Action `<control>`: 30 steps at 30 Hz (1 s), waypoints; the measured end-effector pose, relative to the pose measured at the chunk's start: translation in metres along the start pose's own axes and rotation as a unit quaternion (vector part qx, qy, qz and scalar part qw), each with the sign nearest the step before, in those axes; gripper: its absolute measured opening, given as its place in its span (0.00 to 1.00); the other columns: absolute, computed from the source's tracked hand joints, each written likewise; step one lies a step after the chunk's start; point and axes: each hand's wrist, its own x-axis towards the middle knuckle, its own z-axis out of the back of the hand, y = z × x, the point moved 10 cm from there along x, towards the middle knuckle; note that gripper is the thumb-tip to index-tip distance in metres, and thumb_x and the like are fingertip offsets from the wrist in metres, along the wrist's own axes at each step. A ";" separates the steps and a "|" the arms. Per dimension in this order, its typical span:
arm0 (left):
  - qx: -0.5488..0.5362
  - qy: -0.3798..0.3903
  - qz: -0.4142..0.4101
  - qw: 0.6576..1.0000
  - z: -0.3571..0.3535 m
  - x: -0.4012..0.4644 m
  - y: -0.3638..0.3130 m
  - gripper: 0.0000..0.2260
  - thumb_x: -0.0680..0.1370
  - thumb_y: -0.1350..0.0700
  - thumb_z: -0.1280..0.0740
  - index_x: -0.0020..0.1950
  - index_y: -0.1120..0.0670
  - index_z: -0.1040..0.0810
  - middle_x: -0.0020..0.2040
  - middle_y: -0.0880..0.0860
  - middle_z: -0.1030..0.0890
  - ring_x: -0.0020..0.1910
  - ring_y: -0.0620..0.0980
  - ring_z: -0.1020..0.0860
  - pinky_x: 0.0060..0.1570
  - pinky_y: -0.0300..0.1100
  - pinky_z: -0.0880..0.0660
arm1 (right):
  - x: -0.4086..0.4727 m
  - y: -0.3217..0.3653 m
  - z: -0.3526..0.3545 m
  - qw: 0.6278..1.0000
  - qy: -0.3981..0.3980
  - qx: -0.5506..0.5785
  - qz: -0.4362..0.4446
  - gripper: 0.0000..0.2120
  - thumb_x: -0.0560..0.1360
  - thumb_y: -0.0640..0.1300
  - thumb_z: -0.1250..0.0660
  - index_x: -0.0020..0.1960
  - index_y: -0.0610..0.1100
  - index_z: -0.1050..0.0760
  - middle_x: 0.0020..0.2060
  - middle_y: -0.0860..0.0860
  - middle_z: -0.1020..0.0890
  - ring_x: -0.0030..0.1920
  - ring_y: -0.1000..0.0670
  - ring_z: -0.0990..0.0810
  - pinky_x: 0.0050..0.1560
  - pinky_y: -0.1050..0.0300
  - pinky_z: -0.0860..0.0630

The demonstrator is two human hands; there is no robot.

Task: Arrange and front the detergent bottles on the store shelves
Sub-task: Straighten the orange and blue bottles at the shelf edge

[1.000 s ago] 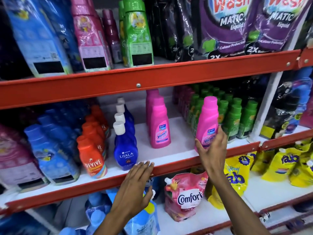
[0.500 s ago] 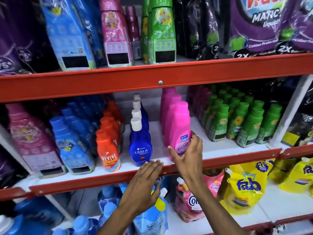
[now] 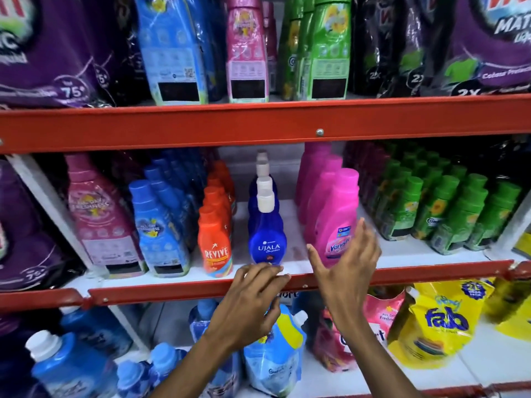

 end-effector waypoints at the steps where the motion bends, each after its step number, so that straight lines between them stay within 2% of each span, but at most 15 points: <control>1: 0.008 -0.017 -0.004 1.000 0.006 -0.002 0.003 0.18 0.74 0.55 0.32 0.64 0.51 0.24 0.62 0.50 0.19 0.63 0.51 0.25 0.61 0.48 0.28 | -0.003 0.009 0.005 1.000 -0.022 0.002 0.016 0.47 0.71 0.60 0.26 0.78 0.39 0.45 0.75 0.39 0.36 0.76 0.38 0.40 0.76 0.42 0.42; 4: 0.024 -0.059 0.005 0.998 0.024 -0.011 0.018 0.15 0.73 0.57 0.30 0.60 0.51 0.22 0.58 0.51 0.18 0.58 0.53 0.23 0.57 0.50 0.26 | -0.018 0.047 0.014 0.992 -0.071 0.034 0.097 0.41 0.72 0.57 0.28 0.77 0.40 0.39 0.74 0.41 0.33 0.77 0.40 0.38 0.78 0.51 0.46; 7: 0.047 -0.098 0.040 0.993 0.043 -0.024 0.040 0.12 0.73 0.57 0.29 0.56 0.51 0.20 0.54 0.50 0.17 0.55 0.54 0.21 0.54 0.49 0.27 | -0.040 0.088 0.012 0.974 -0.095 0.048 0.198 0.30 0.74 0.50 0.28 0.72 0.42 0.31 0.68 0.42 0.25 0.70 0.41 0.28 0.76 0.51 0.40; 9: 0.061 -0.123 0.079 0.987 0.056 -0.033 0.055 0.10 0.73 0.57 0.28 0.54 0.50 0.19 0.53 0.50 0.17 0.54 0.53 0.22 0.53 0.49 0.29 | -0.055 0.111 0.002 0.962 -0.076 0.075 0.249 0.24 0.75 0.45 0.29 0.69 0.42 0.27 0.64 0.45 0.21 0.65 0.44 0.24 0.73 0.54 0.35; 11: 0.065 -0.148 0.137 0.977 0.068 -0.043 0.071 0.09 0.73 0.55 0.29 0.53 0.51 0.18 0.54 0.49 0.17 0.53 0.53 0.22 0.52 0.49 0.28 | -0.068 0.126 -0.015 0.956 -0.023 0.119 0.268 0.20 0.75 0.39 0.29 0.66 0.42 0.23 0.60 0.47 0.19 0.61 0.47 0.22 0.69 0.57 0.31; 14: 0.014 -0.164 0.249 0.954 0.079 -0.058 0.098 0.12 0.74 0.52 0.31 0.56 0.53 0.18 0.55 0.50 0.17 0.54 0.52 0.21 0.56 0.47 0.25 | -0.080 0.137 -0.049 0.961 0.085 0.157 0.212 0.20 0.75 0.38 0.31 0.66 0.43 0.23 0.59 0.48 0.18 0.59 0.50 0.21 0.66 0.60 0.29; 17: -0.056 -0.152 0.336 0.928 0.077 -0.067 0.117 0.16 0.76 0.54 0.27 0.62 0.53 0.20 0.58 0.51 0.17 0.58 0.50 0.22 0.62 0.46 0.24 | -0.086 0.130 -0.083 0.962 0.190 0.167 0.099 0.21 0.77 0.41 0.32 0.70 0.44 0.26 0.66 0.49 0.20 0.64 0.50 0.22 0.67 0.68 0.35; 19: -0.096 -0.141 0.374 0.912 0.073 -0.070 0.126 0.20 0.76 0.53 0.26 0.66 0.54 0.22 0.61 0.52 0.17 0.60 0.52 0.21 0.63 0.47 0.23 | -0.089 0.128 -0.098 0.956 0.233 0.165 0.063 0.22 0.78 0.42 0.34 0.72 0.45 0.27 0.67 0.50 0.20 0.64 0.49 0.20 0.65 0.67 0.32; 21: -0.127 -0.130 0.387 0.904 0.068 -0.069 0.131 0.22 0.76 0.52 0.27 0.69 0.55 0.23 0.63 0.54 0.17 0.61 0.52 0.19 0.63 0.50 0.21 | -0.089 0.126 -0.108 0.952 0.257 0.164 0.040 0.22 0.78 0.42 0.35 0.72 0.46 0.28 0.63 0.49 0.17 0.60 0.48 0.17 0.63 0.56 0.24; 23: -0.153 -0.127 0.386 0.901 0.064 -0.067 0.134 0.21 0.76 0.53 0.26 0.69 0.54 0.23 0.60 0.53 0.15 0.58 0.50 0.17 0.60 0.49 0.19 | -0.089 0.123 -0.116 0.945 0.278 0.170 0.018 0.20 0.78 0.41 0.35 0.70 0.47 0.26 0.56 0.48 0.14 0.55 0.48 0.15 0.58 0.49 0.20; 27: -0.182 -0.117 0.392 0.894 0.054 -0.065 0.140 0.18 0.75 0.55 0.25 0.64 0.51 0.21 0.51 0.48 0.13 0.50 0.44 0.16 0.55 0.47 0.18 | -0.088 0.117 -0.123 0.943 0.288 0.169 0.008 0.18 0.76 0.37 0.34 0.63 0.49 0.22 0.48 0.53 0.12 0.48 0.54 0.14 0.53 0.51 0.18; 30: -0.202 -0.119 0.394 0.889 0.049 -0.066 0.145 0.17 0.75 0.56 0.24 0.63 0.50 0.20 0.51 0.46 0.12 0.49 0.38 0.16 0.56 0.39 0.19 | -0.089 0.118 -0.124 0.941 0.283 0.184 0.011 0.19 0.74 0.36 0.33 0.61 0.52 0.20 0.46 0.56 0.12 0.46 0.60 0.14 0.53 0.53 0.18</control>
